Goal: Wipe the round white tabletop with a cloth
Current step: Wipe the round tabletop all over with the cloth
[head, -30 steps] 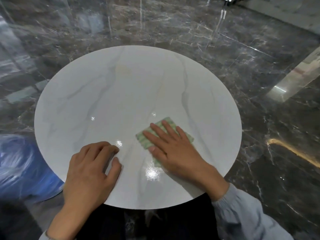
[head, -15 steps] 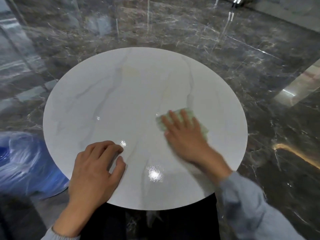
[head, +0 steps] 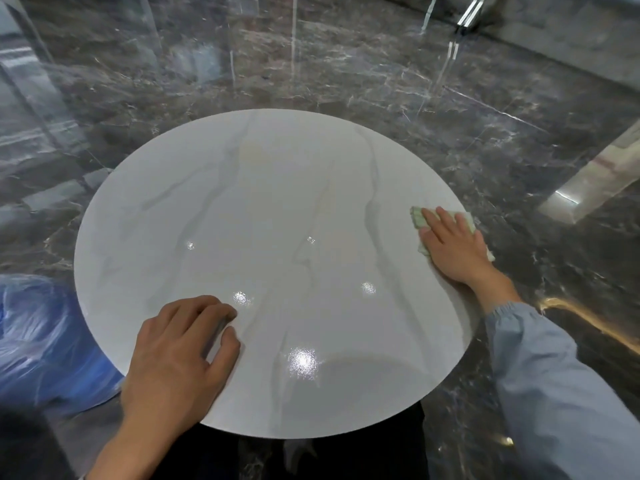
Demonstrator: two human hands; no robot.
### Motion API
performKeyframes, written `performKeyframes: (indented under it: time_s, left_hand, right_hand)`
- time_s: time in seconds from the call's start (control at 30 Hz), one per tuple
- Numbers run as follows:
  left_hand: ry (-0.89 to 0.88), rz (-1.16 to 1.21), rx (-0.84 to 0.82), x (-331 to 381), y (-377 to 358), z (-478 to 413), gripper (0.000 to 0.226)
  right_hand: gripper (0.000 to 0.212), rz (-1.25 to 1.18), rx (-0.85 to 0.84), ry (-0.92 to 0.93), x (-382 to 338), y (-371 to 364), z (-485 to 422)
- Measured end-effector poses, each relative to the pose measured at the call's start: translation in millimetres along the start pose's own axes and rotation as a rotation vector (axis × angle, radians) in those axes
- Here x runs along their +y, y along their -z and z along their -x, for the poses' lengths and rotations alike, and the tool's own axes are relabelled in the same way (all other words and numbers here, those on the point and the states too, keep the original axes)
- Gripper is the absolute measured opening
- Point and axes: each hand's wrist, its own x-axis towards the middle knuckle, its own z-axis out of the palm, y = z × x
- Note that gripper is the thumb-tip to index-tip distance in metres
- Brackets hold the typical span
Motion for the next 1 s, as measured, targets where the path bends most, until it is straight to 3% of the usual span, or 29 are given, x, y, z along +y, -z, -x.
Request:
performKeyframes:
  time_s: [0.1,0.17,0.3,0.37,0.43,0.53,0.67,0.77,0.9,1.0]
  left_hand:
    - [0.001,0.004,0.011,-1,-1,0,0.023]
    - [0.0,-0.001,0.009,-2,-1,0,0.023]
    - [0.007,0.002,0.004,0,0,-1,0.022]
    - [0.011,0.011,-0.003,1,0,-1,0.022]
    - [0.021,0.021,-0.002,0,1,-1,0.024]
    - [0.019,0.027,0.003,-1,0,0,0.025]
    - [0.021,0.029,0.006,-1,1,-2,0.024]
    - [0.017,0.013,0.005,-2,-1,-1,0.023]
    - [0.003,0.006,0.015,-4,-2,-1,0.022]
    - [-0.01,0.018,0.025,-2,-1,-2,0.021]
  right_hand:
    - [0.056,-0.014,-0.035,-0.044,-11,-2,-6]
    - [0.057,-0.009,-0.056,0.043,-39,-6,9]
    - [0.058,0.173,0.02,0.492,-122,-53,102]
    - [0.057,0.103,-0.012,0.725,-147,-72,153]
    - [0.055,0.021,-0.084,0.819,-146,-71,167]
    - [0.052,0.024,-0.027,0.719,-118,-49,127]
    - [0.053,0.048,-0.007,0.261,-33,-15,42]
    - [0.054,0.038,0.0,0.08,12,-4,19]
    - [0.057,0.054,-0.04,0.104,-21,-22,53]
    - [0.059,0.143,0.057,0.349,-74,-53,130]
